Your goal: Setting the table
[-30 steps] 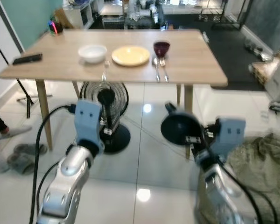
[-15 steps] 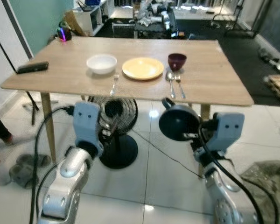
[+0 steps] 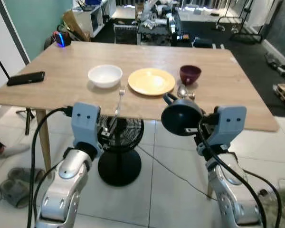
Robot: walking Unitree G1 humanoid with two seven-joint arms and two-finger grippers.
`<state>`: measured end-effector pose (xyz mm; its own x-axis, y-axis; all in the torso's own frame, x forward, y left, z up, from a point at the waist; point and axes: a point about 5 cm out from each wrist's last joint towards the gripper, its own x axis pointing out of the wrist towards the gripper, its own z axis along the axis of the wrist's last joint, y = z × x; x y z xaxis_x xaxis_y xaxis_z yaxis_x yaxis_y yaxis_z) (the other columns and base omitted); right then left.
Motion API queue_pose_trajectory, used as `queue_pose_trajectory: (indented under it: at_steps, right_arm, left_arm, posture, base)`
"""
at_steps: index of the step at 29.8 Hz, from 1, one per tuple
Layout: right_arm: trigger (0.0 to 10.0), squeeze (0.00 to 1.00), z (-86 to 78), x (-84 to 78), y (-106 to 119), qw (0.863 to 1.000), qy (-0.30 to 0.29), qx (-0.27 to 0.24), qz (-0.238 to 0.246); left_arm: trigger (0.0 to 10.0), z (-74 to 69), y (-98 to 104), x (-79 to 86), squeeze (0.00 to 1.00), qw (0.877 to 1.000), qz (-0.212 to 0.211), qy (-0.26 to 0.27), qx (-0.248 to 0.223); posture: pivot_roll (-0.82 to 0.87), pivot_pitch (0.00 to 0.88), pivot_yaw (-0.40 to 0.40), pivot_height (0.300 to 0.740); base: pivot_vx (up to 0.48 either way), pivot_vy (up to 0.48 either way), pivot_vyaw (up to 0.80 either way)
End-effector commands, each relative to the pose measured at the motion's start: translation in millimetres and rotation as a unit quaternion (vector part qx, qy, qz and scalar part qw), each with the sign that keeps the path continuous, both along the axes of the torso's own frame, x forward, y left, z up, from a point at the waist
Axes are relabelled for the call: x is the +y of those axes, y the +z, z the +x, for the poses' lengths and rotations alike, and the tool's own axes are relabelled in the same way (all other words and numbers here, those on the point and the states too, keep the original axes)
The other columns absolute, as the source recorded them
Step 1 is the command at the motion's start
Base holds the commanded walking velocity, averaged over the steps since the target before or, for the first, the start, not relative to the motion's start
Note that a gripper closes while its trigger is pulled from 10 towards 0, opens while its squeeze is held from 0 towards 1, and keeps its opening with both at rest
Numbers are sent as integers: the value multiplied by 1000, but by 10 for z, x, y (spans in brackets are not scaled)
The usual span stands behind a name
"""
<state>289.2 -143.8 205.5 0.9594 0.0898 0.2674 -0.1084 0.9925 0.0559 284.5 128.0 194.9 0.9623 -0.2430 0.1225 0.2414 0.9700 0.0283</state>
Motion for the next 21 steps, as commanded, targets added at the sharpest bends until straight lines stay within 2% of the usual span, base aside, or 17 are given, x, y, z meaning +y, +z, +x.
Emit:
queue_pose_trajectory:
  at_steps: [1,21]
  right_arm:
    - [10000,0,32,-1,-10,1000,-2,7,27]
    - [10000,0,77,96,-45,999,18,19,30]
  left_arm:
    - [10000,1,-6,4,0,1000,4,2,2]
    - [10000,-11,-15,6,0,1000,5,1,3]
  posture:
    - [-26,0,82,740]
    - [-22,0,80,740]
  base:
    - [480,0,0]
    - [480,0,0]
